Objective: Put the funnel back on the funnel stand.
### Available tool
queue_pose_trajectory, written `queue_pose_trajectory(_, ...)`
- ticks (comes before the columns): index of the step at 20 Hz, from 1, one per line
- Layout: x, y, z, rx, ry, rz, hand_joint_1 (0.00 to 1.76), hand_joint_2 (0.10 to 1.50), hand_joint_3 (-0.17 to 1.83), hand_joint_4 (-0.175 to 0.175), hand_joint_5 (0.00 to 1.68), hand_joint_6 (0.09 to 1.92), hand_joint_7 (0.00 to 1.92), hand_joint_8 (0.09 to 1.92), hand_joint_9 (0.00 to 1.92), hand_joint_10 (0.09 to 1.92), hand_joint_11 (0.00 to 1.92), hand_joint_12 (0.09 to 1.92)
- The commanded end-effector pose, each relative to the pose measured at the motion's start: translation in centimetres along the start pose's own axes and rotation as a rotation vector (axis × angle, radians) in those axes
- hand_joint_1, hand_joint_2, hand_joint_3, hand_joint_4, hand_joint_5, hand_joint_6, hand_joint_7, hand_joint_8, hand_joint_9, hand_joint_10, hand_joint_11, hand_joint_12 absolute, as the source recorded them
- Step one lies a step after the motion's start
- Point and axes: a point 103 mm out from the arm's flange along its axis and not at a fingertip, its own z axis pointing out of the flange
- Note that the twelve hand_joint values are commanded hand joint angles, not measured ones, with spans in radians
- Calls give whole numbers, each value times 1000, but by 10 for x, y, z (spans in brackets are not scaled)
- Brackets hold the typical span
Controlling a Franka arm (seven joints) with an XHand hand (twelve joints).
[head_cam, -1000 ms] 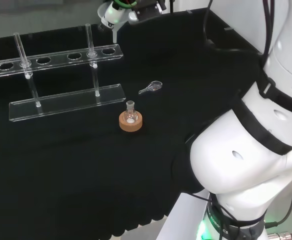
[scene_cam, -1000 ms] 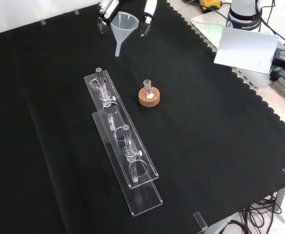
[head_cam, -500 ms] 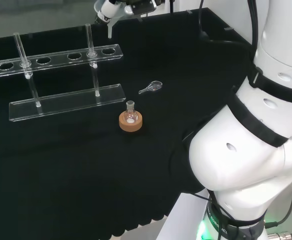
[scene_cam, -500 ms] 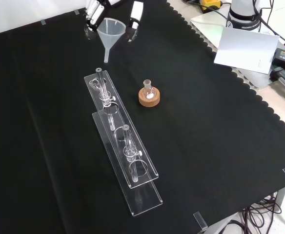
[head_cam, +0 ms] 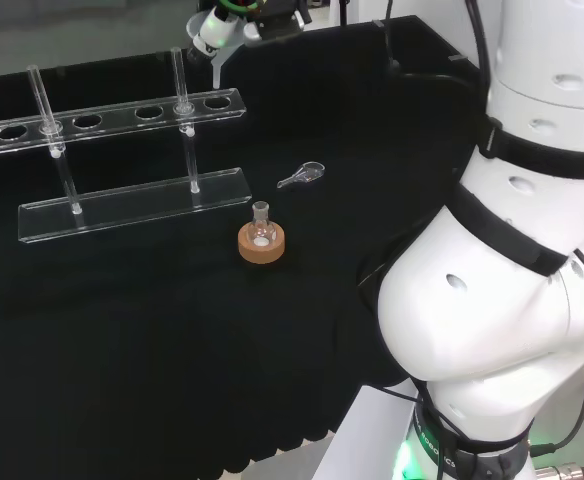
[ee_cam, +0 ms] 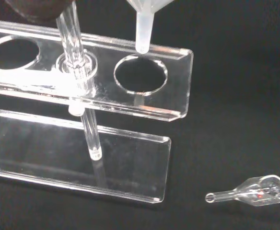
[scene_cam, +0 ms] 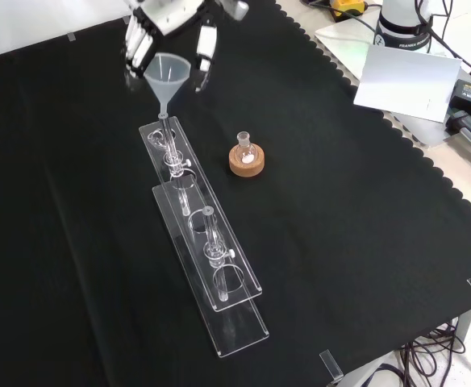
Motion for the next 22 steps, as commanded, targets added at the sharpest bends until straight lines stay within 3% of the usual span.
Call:
queue_pose_trajectory(1,-6,23,14,24,24,-18,811,1130,-175,43,836,424,565,624,877,416,730,1211)
queue_pose_trajectory(11,-11,29,23,44,8,9,812,1129,-175,43,834,430,565,625,877,416,731,1211)
queue_pose_trajectory(22,-6,37,41,82,2,2,811,1127,-175,42,833,437,563,625,874,416,730,1211)
